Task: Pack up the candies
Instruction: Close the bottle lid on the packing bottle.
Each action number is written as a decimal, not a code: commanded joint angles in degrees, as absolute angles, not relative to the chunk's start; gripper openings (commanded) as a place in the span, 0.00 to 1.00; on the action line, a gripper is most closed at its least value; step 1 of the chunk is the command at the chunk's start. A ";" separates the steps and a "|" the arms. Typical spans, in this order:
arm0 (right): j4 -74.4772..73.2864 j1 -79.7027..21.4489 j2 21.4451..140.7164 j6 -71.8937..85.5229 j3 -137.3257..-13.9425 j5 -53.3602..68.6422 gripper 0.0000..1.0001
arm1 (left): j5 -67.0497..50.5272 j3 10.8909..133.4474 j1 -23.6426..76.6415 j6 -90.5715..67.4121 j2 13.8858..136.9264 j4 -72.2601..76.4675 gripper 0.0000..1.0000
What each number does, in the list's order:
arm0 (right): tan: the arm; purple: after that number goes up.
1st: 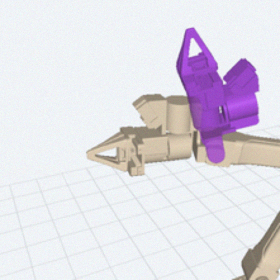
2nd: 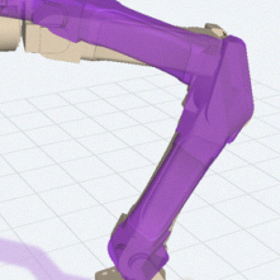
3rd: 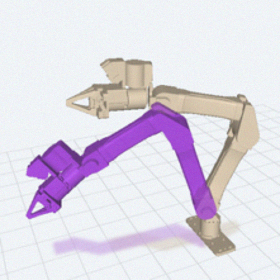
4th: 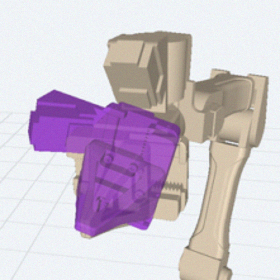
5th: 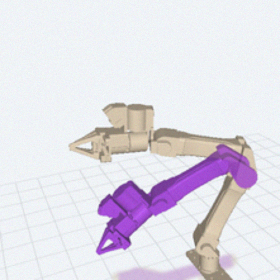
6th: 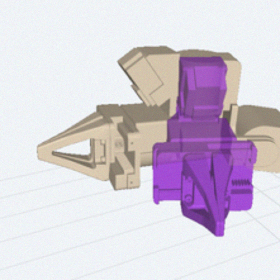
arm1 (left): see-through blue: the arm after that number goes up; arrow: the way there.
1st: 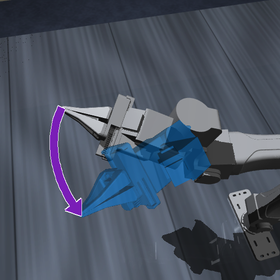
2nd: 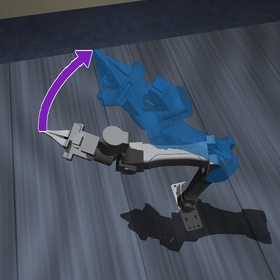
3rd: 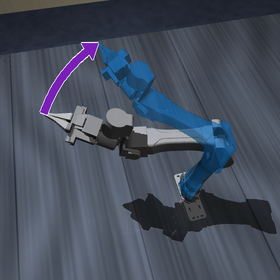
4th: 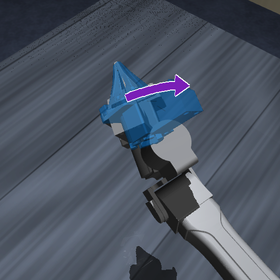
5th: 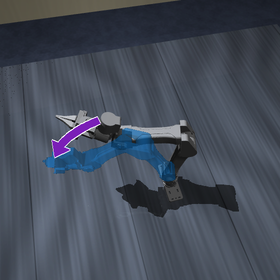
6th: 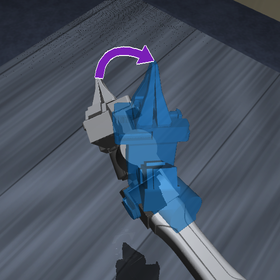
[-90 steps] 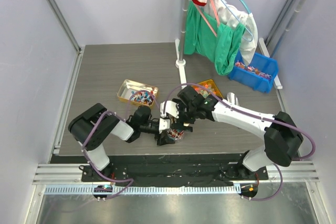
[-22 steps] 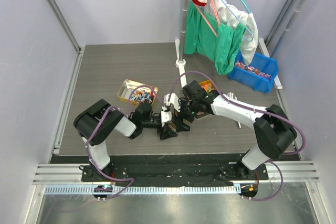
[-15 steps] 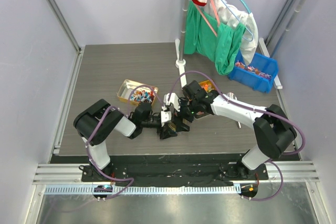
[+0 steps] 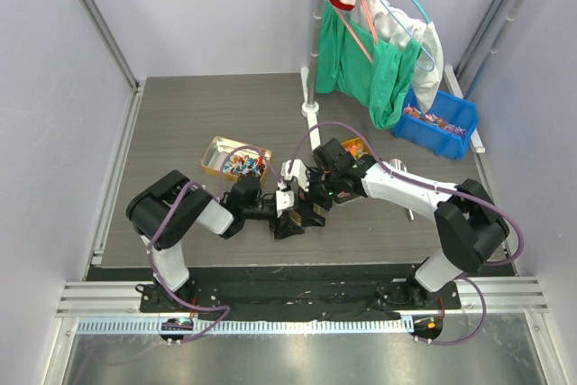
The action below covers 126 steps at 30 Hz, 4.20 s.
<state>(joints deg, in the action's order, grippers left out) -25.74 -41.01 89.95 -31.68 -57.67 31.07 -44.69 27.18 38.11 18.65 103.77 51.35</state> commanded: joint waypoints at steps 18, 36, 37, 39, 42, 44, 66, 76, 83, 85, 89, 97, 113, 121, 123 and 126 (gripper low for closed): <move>-21.89 -37.45 84.47 -29.01 -57.04 27.15 0.96 | -41.92 29.44 37.79 19.69 104.59 48.87 0.50; -15.21 -30.41 87.27 -20.13 -56.34 37.35 0.65 | -41.66 29.71 37.79 19.86 104.77 48.25 0.51; -15.12 -30.41 89.10 -19.78 -56.51 37.70 0.58 | -41.66 29.79 37.79 19.95 104.77 48.25 0.51; -15.20 -30.50 90.70 -18.90 -57.21 38.49 0.52 | -41.66 29.88 37.71 20.04 104.76 48.25 0.51; -14.86 -30.41 92.02 -18.63 -57.30 38.94 0.47 | -41.66 29.88 37.79 20.04 104.77 48.16 0.51; -14.85 -30.41 92.29 -18.46 -57.13 38.94 0.46 | -41.66 29.80 37.79 20.13 104.68 48.16 0.51; -15.38 -30.50 87.01 -19.78 -56.34 39.81 0.18 | -41.40 30.23 37.79 20.13 104.85 47.46 0.51; -23.29 -33.40 92.90 -24.34 -59.59 42.98 0.04 | -41.31 30.32 37.79 20.30 104.85 47.11 0.51; -30.75 -35.07 98.87 -29.35 -62.84 42.80 0.01 | -41.22 30.50 37.79 20.21 104.85 46.93 0.51; -32.60 -35.42 99.58 -31.10 -63.37 42.46 0.01 | -41.13 30.41 37.79 20.30 104.77 46.85 0.51; -40.32 -35.77 99.58 -36.38 -65.56 41.05 0.01 | -41.13 30.41 37.79 20.39 104.68 46.76 0.51; -47.54 -36.30 97.99 -42.36 -66.27 38.50 0.01 | -41.22 30.50 37.71 20.30 104.85 46.76 0.51; -37.53 -38.50 95.11 -34.81 -65.21 38.93 0.01 | -41.04 30.67 37.71 20.39 104.94 46.41 0.51; -36.22 -38.15 86.23 -34.54 -63.99 39.37 0.01 | -41.13 30.85 37.70 20.39 105.12 46.14 0.51; -35.86 -38.06 86.31 -34.45 -63.55 39.29 0.01 | -41.13 30.94 37.71 20.39 105.12 46.14 0.51; -35.42 -38.14 88.41 -33.93 -62.93 39.29 0.01 | -41.04 30.94 37.79 20.30 105.20 46.05 0.51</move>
<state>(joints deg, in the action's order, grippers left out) -37.30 -38.13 87.50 -34.74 -64.01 39.59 -43.05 30.11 38.02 18.98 104.16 47.75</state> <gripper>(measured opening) 0.017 0.826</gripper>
